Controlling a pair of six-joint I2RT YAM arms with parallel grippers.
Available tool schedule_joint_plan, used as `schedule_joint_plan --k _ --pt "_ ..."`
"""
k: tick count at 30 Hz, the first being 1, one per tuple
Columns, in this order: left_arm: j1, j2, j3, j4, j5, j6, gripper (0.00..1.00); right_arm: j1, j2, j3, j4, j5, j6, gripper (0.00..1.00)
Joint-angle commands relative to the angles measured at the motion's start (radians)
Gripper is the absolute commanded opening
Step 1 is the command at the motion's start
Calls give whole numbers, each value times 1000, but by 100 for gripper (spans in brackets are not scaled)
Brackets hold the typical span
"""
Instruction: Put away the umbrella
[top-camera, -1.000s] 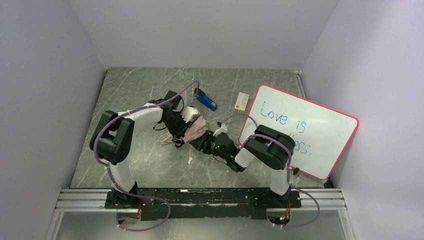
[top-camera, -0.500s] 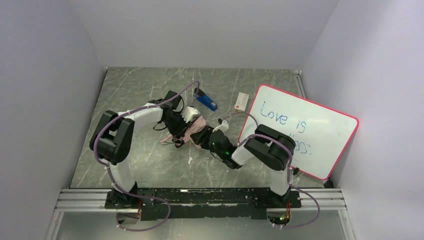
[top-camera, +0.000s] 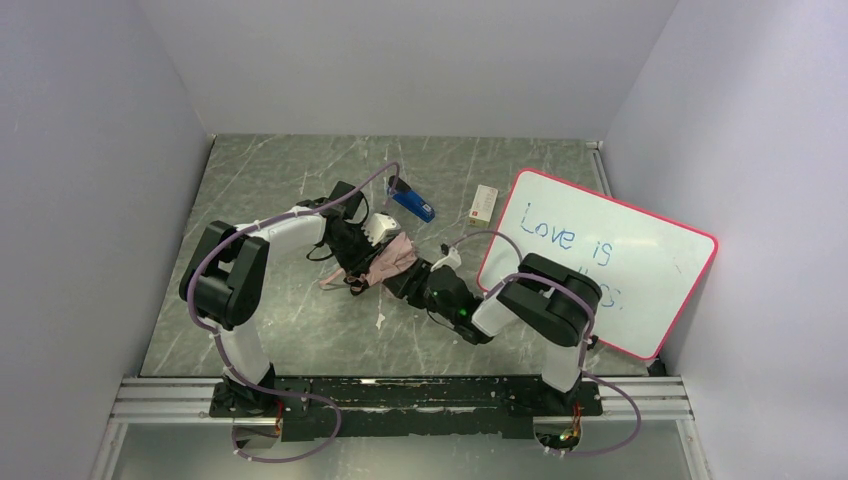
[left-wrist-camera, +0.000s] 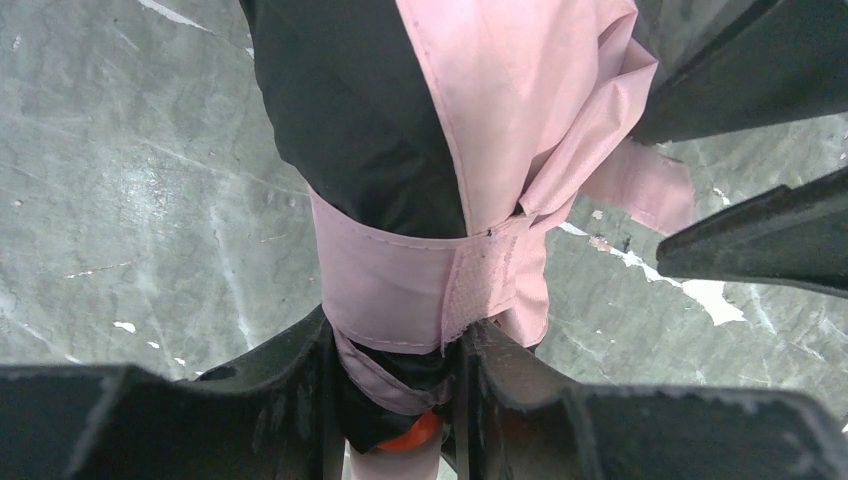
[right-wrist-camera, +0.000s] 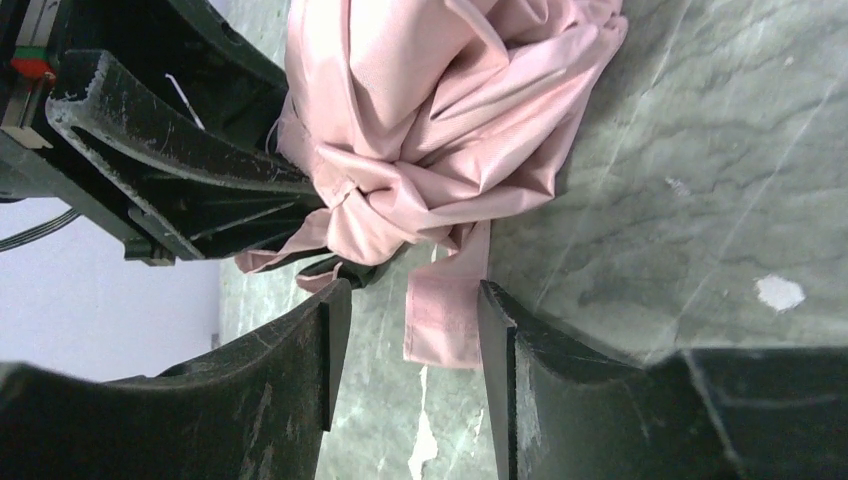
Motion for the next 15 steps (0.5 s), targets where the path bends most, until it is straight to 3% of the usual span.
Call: schedule_joint_plan --k 1,15 --pt "1 79 -37 6 -205 54 5 14 56 -55 -94 -64 32 54" --pt "-2 77 -39 5 -209 54 5 72 53 -64 -100 -53 131 54"
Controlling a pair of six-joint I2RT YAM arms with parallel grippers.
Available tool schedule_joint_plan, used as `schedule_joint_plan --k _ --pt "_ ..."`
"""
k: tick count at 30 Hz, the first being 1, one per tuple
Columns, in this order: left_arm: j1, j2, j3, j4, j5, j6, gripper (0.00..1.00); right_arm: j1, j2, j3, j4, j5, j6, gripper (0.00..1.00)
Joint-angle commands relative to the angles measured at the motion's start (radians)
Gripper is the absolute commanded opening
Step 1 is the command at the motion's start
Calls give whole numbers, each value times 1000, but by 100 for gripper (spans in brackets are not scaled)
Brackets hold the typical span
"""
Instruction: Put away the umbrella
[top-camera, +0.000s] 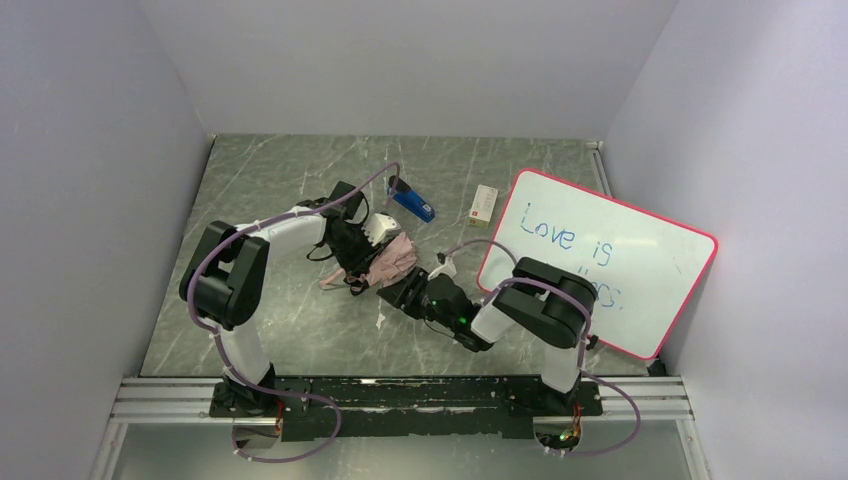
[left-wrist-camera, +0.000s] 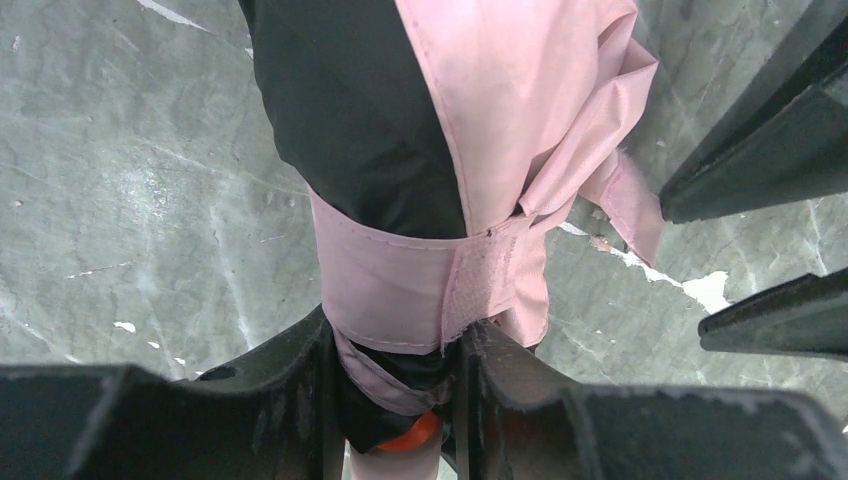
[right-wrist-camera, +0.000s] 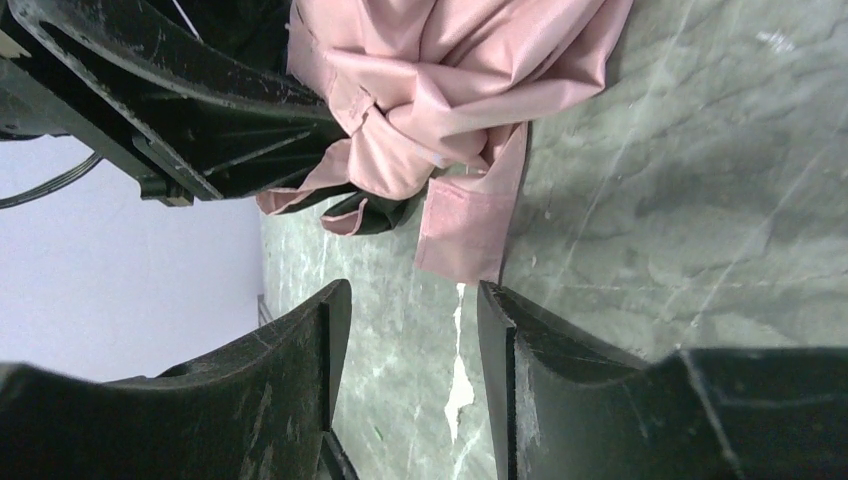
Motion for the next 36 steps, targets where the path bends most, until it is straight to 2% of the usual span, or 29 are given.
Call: schedule_joint_plan --k 1,10,17,32,34,36 --pt "0 78 -39 5 -207 53 5 31 37 -31 -168 4 26 54" --pt "-2 76 -45 7 -208 53 5 44 57 -31 -207 61 99 54" --pt "-2 73 -46 5 -209 53 5 44 53 -22 -296 197 159 54" --pt "-3 71 -52 5 -209 54 5 43 62 -9 -309 316 184 54" --pt "-3 72 -52 7 -210 54 5 43 57 -15 -296 311 181 50" --pt "-5 71 -49 5 -208 52 5 43 50 -22 -290 313 179 39"
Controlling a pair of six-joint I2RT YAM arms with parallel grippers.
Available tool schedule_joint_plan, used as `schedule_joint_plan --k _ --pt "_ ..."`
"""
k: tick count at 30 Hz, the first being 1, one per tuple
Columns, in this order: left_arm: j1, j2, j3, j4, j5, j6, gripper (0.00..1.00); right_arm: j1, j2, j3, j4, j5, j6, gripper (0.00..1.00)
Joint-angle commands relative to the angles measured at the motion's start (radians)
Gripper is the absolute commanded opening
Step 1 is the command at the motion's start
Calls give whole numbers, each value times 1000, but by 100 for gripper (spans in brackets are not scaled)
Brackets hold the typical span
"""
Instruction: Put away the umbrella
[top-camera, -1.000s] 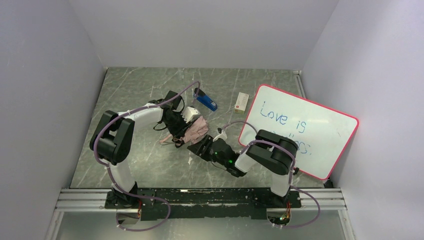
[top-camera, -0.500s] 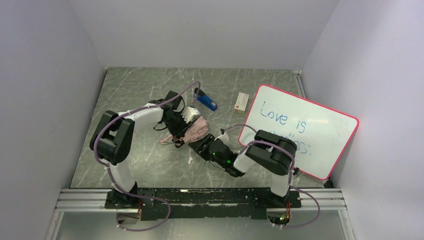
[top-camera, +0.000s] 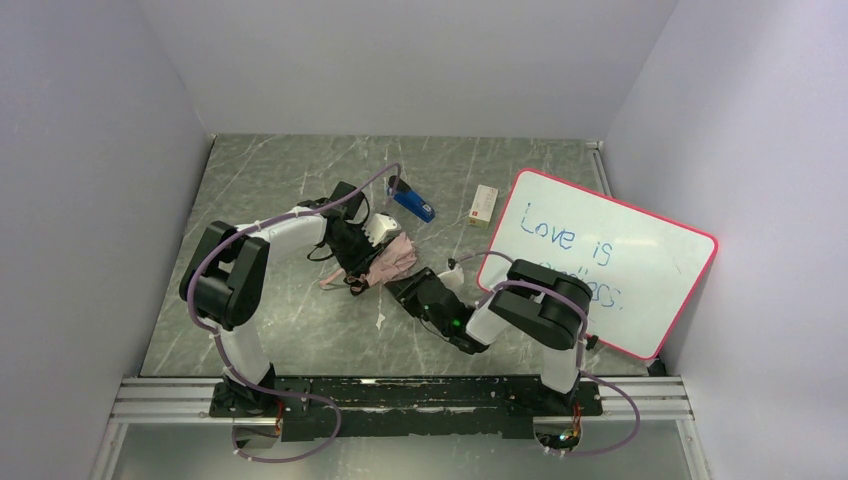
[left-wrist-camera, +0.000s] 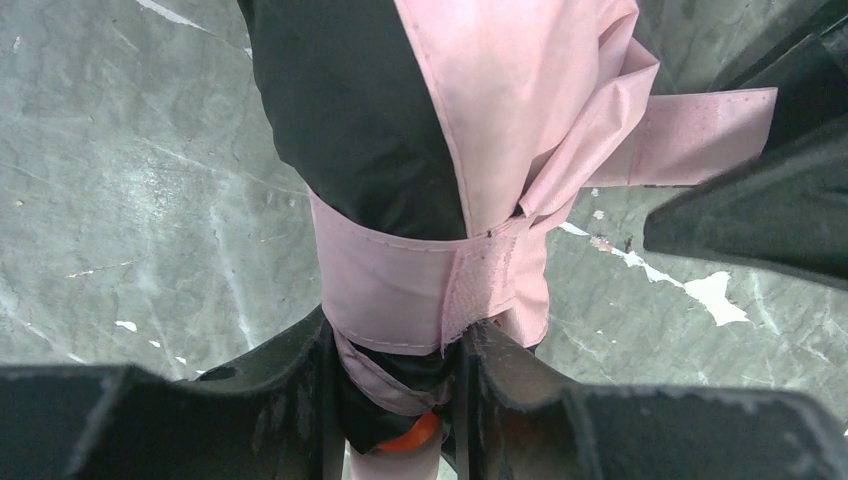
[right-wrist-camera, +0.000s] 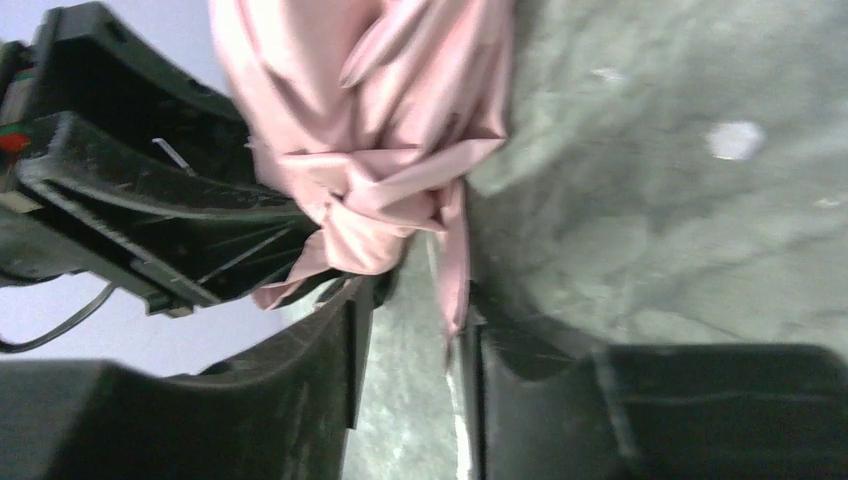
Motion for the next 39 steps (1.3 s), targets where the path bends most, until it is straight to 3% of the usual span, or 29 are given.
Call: schedule_joint_plan --k 1,17,26,34,39 --pt "0 72 -47 5 -199 53 5 -3 28 -61 -210 59 -32 35" --pt "-2 80 -43 2 -204 54 5 -1 -4 -119 -150 63 -57 7" --pt "-3 85 -39 -2 -206 54 5 -2 36 -71 -113 66 -95 20" --pt "-5 83 -46 3 -207 53 5 -2 30 -87 -69 71 -125 0" --pt "-5 83 -38 6 -208 47 5 5 19 -110 -25 33 -150 0"
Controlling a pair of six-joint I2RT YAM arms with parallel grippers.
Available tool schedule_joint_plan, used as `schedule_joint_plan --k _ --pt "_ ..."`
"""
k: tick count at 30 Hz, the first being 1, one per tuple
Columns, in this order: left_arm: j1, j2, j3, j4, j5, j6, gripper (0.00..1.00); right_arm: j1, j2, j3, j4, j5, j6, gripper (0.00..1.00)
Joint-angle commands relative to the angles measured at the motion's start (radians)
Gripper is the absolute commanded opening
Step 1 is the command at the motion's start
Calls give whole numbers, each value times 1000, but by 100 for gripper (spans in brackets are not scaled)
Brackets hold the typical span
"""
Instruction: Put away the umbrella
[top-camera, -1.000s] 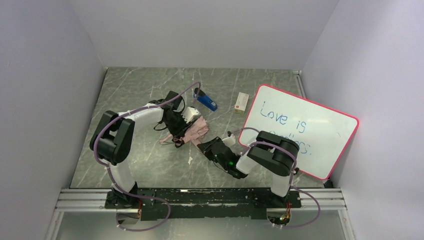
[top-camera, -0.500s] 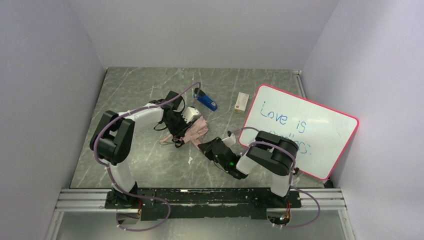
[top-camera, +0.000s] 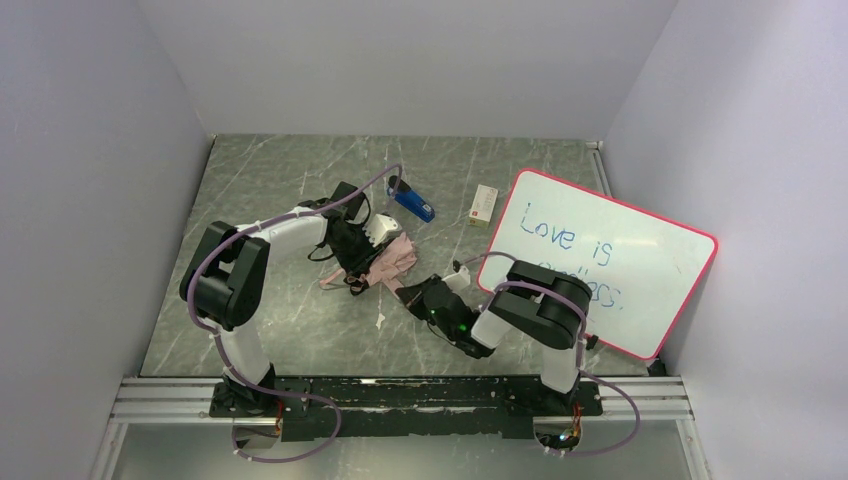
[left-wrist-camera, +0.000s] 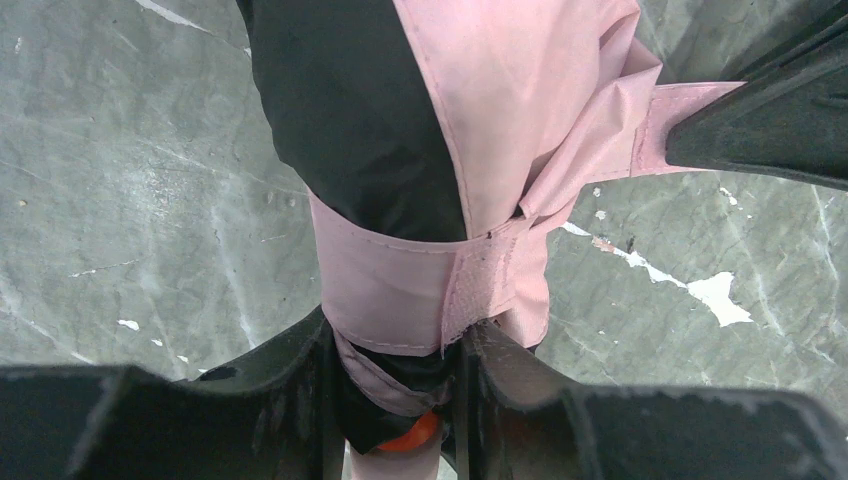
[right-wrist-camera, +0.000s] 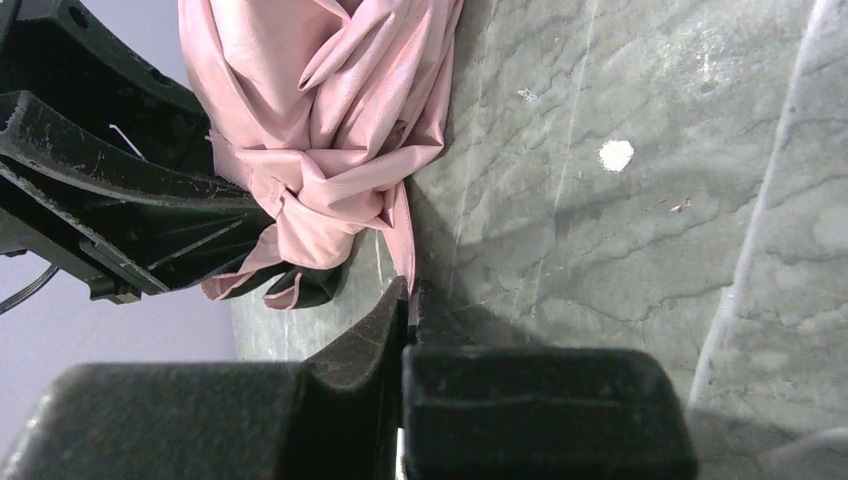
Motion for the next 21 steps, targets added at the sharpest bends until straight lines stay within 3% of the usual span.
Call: schedule_joint_plan --k 1,13,21 --pt "1 85 -36 7 -193 43 5 13 19 -50 -55 -4 -59 0" --pt "1 85 -33 11 -202 36 5 115 -23 -59 -7 37 -97 0" --pt "2 77 -44 13 -209 39 5 117 -47 -18 103 65 -198 0"
